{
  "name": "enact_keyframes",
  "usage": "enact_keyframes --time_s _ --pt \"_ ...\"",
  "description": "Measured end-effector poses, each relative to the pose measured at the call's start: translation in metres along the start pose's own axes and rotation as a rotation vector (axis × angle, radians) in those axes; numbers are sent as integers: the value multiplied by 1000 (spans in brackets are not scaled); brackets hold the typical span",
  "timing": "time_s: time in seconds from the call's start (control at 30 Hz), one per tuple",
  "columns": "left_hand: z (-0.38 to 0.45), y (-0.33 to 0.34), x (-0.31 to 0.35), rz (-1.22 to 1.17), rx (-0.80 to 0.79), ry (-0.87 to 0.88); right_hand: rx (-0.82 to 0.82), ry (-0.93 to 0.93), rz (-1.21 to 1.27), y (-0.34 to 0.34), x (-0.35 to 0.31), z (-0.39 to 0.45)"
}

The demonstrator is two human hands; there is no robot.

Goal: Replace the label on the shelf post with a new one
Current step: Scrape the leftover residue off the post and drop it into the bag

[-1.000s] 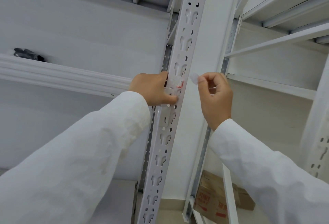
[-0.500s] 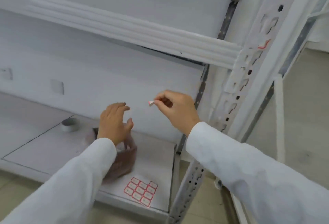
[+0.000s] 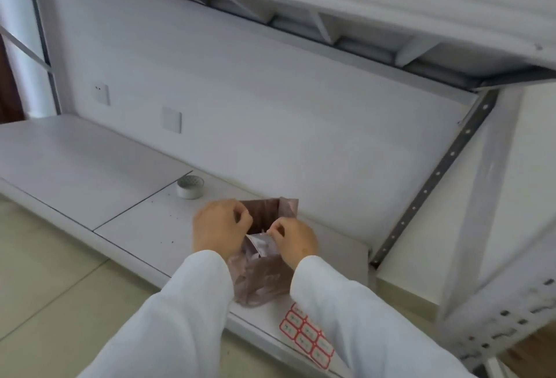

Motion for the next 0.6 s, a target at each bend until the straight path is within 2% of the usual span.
enact_keyframes --time_s 0.13,0.23,0.4,0.6 --pt "1 6 -10 -21 -65 -53 22 2 -160 21 -4 14" --pt "1 10 -9 -37 -100 -59 -48 81 -255 35 -1 23" --pt "6 10 -17 -41 -102 -77 -198 199 -246 50 1 38" --pt "10 12 -20 -4 -97 -62 -220 196 -298 22 2 44"
Point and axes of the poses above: each hand's wrist, its own z-axis towards the middle knuckle, its own y-axis out of the palm, x = y × z, the point moved 5 cm from there along z, towards the middle knuckle, and after that the axes turned 7 degrees about z, right-handed, at the moved point
